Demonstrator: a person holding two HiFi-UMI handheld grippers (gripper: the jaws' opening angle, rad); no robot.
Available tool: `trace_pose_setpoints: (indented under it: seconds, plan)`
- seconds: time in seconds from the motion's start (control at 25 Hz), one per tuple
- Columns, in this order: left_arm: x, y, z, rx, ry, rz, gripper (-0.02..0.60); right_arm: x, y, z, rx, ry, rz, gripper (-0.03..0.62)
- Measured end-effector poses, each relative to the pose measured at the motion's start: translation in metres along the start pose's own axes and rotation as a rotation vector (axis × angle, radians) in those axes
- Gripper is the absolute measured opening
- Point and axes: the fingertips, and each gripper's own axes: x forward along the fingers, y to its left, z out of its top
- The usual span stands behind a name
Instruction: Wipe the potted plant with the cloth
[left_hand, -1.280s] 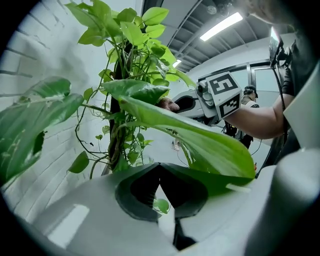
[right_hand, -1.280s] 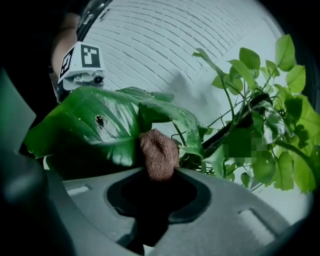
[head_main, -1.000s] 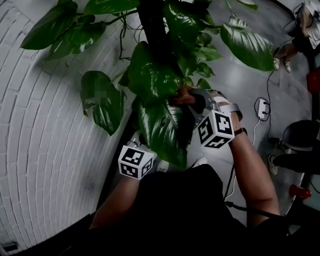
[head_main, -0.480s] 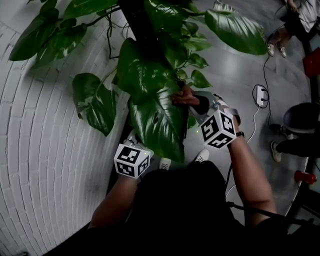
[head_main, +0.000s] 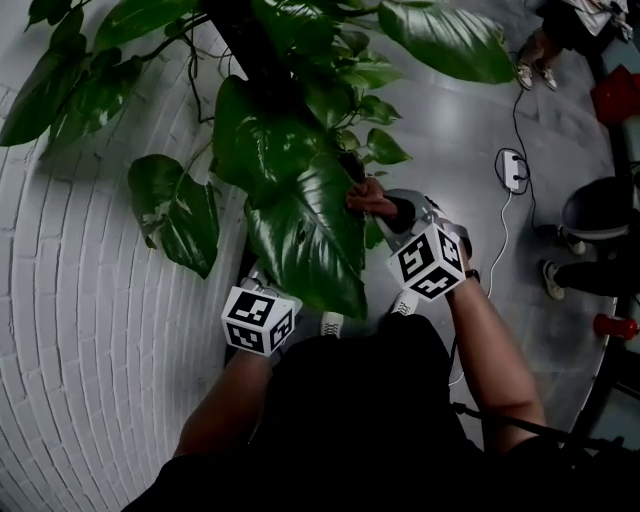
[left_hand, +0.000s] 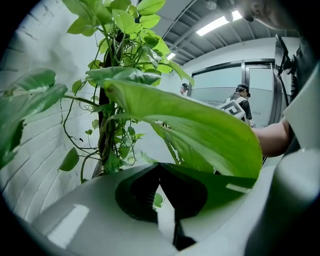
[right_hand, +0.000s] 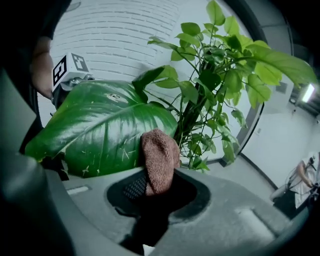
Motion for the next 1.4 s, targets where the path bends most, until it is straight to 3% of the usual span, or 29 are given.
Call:
trace_pose_setpoints:
  seconds: [0.72,1.4]
  plan:
    - [-0.002,-0.021,0.002,0.063,0.009,-0.139,0.009,-0.024,0.058,-0.035,0.168,0.067,-0.052,0.067]
    - [-0.014,-0.034,-0.002,0.083,0.012,-0.275,0.009,-0.060,0.107,-0.016,0.311,0.071,-0.129,0.067]
